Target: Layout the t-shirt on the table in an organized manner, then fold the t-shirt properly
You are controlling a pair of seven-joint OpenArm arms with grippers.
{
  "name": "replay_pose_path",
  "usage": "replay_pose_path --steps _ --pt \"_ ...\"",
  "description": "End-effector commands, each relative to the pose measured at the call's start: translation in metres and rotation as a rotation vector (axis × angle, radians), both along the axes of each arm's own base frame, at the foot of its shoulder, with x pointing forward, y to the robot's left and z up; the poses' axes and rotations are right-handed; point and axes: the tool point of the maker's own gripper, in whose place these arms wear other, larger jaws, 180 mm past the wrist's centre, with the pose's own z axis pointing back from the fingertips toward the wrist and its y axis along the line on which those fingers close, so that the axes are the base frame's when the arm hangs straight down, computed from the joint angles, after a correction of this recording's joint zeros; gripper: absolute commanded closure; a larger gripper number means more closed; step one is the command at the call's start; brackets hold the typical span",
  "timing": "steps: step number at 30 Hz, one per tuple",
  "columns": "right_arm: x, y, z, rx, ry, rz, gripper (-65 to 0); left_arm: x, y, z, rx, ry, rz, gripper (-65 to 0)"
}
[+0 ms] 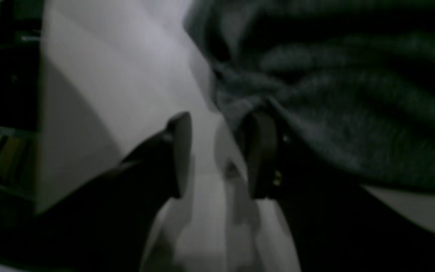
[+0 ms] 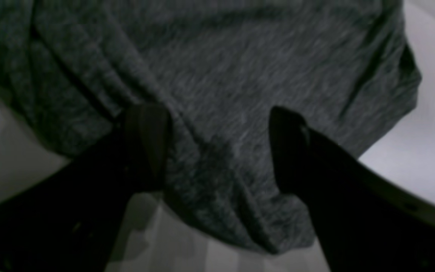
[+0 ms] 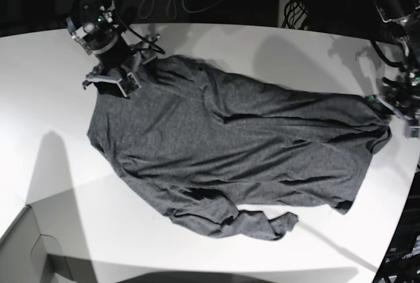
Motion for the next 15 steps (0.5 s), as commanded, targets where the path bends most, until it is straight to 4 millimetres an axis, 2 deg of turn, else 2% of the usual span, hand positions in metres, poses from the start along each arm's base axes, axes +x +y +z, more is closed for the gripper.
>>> replay_pose_path --steps 1,5,11,15 --pt "0.004 0.001 0.01 0.018 -0.038 -0.001 -41.9 0.009 0.017 0.026 0.045 -0.061 0.02 -24.1" --pt "0.003 0.001 0.01 0.018 -0.037 -0.001 -41.9 0.013 0.025 0.033 0.045 -0.081 0.044 -24.2" --pt "-0.003 0.008 0.006 0.027 -0.01 0.045 -41.8 0.023 0.019 0.041 0.041 -0.114 0.034 -24.2" --pt "-0.013 0.008 0.001 0.029 0.021 0.067 -41.8 0.023 0.017 0.032 0.017 -0.105 0.044 -24.2"
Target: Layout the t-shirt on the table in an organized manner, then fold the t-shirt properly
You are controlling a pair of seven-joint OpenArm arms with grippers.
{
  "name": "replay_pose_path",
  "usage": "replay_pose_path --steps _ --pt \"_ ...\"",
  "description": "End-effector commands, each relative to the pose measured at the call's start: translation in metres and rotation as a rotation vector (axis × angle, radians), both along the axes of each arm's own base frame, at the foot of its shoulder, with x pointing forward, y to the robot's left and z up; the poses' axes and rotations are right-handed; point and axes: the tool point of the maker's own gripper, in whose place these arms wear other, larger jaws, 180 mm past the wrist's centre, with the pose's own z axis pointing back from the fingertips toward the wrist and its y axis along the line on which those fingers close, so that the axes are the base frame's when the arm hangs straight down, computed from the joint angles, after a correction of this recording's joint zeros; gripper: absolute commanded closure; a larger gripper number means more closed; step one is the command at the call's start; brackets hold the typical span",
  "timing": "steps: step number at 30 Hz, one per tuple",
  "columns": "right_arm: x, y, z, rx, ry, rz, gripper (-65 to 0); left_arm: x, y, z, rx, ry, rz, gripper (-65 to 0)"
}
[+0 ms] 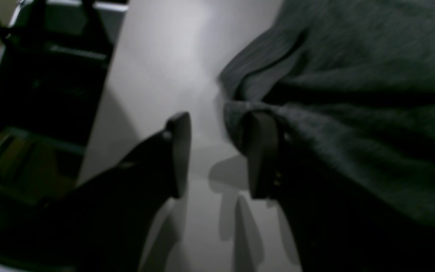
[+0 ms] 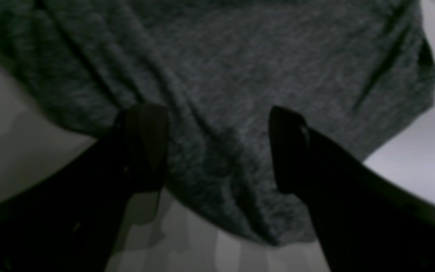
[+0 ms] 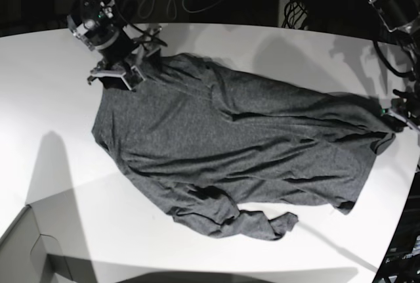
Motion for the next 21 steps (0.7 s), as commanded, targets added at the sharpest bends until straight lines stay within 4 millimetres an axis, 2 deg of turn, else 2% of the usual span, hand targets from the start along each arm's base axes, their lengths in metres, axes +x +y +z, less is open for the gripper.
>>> replay_pose_path --steps 1,5,8,15,18,21 --pt "0.003 -0.003 0.009 0.009 -0.031 0.001 -41.8 0.003 0.011 0.009 0.018 -0.02 0.014 -24.2" --pt "0.001 -0.014 0.007 -0.002 -0.02 -0.014 -41.8 -0.005 0.02 -0.006 -0.004 0.025 0.035 -24.2" --pt "0.0 -0.022 0.005 -0.009 -0.011 -0.035 -41.8 0.001 0.02 -0.008 -0.026 0.021 0.044 -24.2" --pt "-0.008 -0.027 -0.016 0.002 0.045 -0.054 -41.7 0.009 0.022 -0.011 -0.044 -0.027 0.05 -24.2" --pt "-0.007 -0.041 -0.017 -0.008 0.037 -0.075 -41.7 0.011 0.019 -0.015 -0.046 -0.031 0.039 -24.2" --pt "0.002 -0.052 -0.019 0.012 0.015 -0.11 -41.7 0.009 0.019 -0.018 -0.048 -0.025 0.037 -24.2"
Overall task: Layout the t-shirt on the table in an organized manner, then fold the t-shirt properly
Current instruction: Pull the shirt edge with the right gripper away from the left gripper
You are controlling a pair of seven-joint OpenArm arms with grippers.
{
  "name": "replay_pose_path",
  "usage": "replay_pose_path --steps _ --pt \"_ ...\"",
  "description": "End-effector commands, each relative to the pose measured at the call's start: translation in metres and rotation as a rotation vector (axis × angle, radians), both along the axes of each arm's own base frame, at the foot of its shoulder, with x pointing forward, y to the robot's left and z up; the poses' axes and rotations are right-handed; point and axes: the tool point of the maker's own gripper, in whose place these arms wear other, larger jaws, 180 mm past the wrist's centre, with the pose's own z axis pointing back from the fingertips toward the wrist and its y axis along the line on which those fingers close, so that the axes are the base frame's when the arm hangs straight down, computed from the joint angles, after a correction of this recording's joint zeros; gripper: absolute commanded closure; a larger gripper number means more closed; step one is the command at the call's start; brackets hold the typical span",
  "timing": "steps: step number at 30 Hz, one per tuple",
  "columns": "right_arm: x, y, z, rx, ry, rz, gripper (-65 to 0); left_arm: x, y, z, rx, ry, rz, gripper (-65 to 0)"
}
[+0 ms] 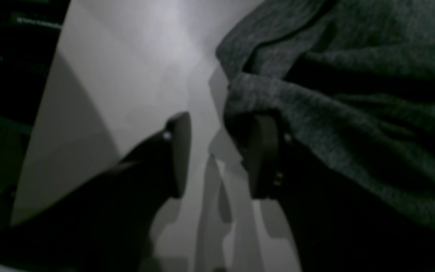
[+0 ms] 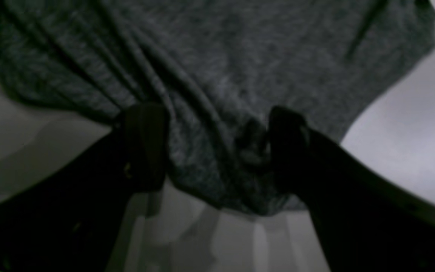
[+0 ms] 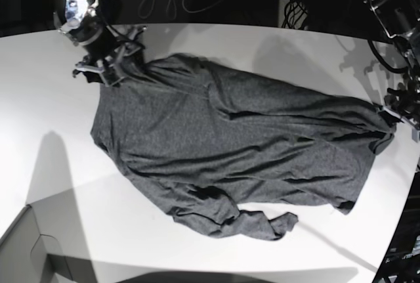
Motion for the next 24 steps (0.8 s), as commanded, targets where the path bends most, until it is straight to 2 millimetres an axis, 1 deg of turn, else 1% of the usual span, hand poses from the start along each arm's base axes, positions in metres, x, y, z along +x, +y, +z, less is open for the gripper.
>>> replay_pose_path --steps 1,5,8,10,12,15,19,22,24 --pt "0.001 -0.015 -0.005 -0.045 0.021 -0.019 -41.7 0.009 0.012 0.02 0.031 -0.051 0.006 -24.2" --pt "0.008 -0.034 -0.019 -0.034 0.05 -0.084 -41.7 0.008 0.013 0.02 0.033 -0.05 0.007 -24.2" --pt "0.009 -0.041 -0.023 -0.036 0.057 -0.096 -41.7 0.007 0.019 0.024 0.047 -0.047 0.01 -24.2" --pt "0.015 -0.042 -0.02 -0.036 0.04 -0.094 -41.7 0.005 0.023 0.025 0.052 -0.044 0.014 -24.2" --pt "0.016 -0.043 -0.019 -0.036 0.035 -0.095 -41.7 0.004 0.023 0.024 0.053 -0.041 0.012 -24.2" --pt "0.017 -0.044 -0.018 -0.039 0.033 -0.094 -41.7 -0.004 0.025 0.021 0.067 -0.019 0.006 -24.2" --pt "0.017 -0.044 -0.018 -0.039 0.033 -0.094 -41.7 -0.005 0.028 0.021 0.068 -0.019 0.01 -24.2" --pt "0.014 -0.044 -0.022 -0.034 0.046 -0.096 -41.7 -0.004 0.023 0.017 0.057 -0.019 0.006 -24.2" --pt "0.021 -0.044 -0.02 -0.033 0.033 -0.097 -41.7 -0.003 0.02 0.017 0.05 -0.023 0.006 -24.2"
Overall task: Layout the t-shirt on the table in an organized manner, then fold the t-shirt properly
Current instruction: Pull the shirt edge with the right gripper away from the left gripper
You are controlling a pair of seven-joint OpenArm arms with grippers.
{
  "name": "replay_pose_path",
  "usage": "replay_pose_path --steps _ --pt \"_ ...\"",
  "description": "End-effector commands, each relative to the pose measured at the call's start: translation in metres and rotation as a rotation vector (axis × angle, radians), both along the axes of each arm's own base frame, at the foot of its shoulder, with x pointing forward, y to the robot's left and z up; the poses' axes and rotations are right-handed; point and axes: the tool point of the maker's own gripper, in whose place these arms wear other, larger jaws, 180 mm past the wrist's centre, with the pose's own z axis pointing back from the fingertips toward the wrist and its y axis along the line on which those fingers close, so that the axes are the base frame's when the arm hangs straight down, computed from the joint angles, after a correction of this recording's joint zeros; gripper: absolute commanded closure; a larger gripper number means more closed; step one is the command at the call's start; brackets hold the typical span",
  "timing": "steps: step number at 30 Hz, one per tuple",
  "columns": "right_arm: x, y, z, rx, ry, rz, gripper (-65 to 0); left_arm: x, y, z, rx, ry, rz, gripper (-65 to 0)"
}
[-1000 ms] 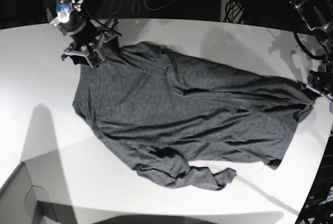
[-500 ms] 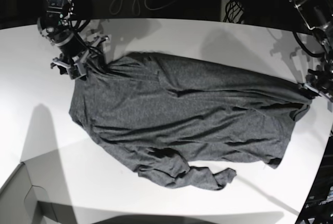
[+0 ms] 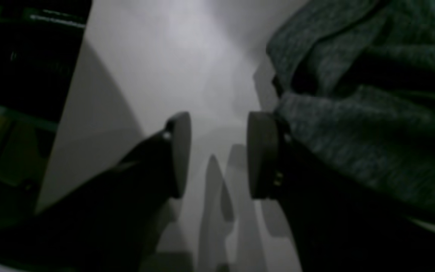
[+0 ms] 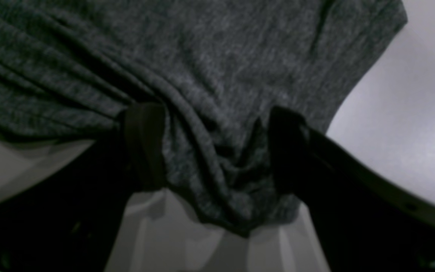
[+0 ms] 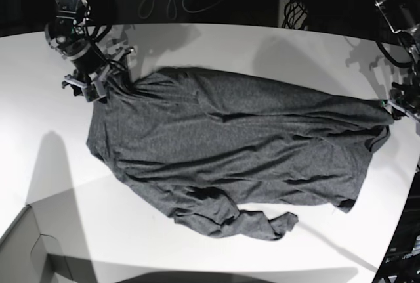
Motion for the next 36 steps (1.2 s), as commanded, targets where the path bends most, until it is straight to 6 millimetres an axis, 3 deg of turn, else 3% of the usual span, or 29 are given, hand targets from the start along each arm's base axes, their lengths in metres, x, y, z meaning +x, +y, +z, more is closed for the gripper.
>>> replay_pose_path --steps 1,5,13,15,17,25,31,33,36 --pt "-0.008 -0.015 -0.015 -0.09 0.081 0.001 -41.7 0.013 0.004 0.017 0.016 -0.056 0.0 -24.2" --pt "-0.01 -0.03 -0.02 -0.115 0.102 0.003 -41.7 0.014 -0.005 0.011 -0.004 -0.057 -0.003 -24.2" --pt "0.001 -0.045 -0.011 -0.137 0.075 -0.021 -41.7 0.013 -0.012 0.007 -0.021 -0.055 -0.006 -24.2" --pt "0.005 -0.05 -0.007 -0.14 0.063 -0.033 -41.7 0.014 -0.01 0.015 -0.006 -0.072 -0.008 -24.2" --pt "0.006 -0.051 -0.006 -0.143 0.06 -0.034 -41.8 0.001 -0.006 0.014 0.017 -0.054 -0.011 -24.2" --pt "0.008 -0.055 -0.002 -0.155 0.051 -0.032 -41.8 -0.011 0.016 0.047 0.089 -0.122 0.033 -24.3" --pt "0.016 -0.052 0.046 -0.132 -0.089 -0.044 -42.3 -0.034 0.026 0.075 0.036 -0.169 0.105 -24.3" --pt "0.017 -0.054 0.062 -0.117 -0.135 -0.062 -42.3 -0.038 0.022 0.083 -0.013 -0.195 0.108 -24.3" --pt "0.013 -0.053 0.071 -0.122 -0.151 -0.058 -42.3 -0.037 0.005 0.092 -0.085 -0.233 0.08 -24.5"
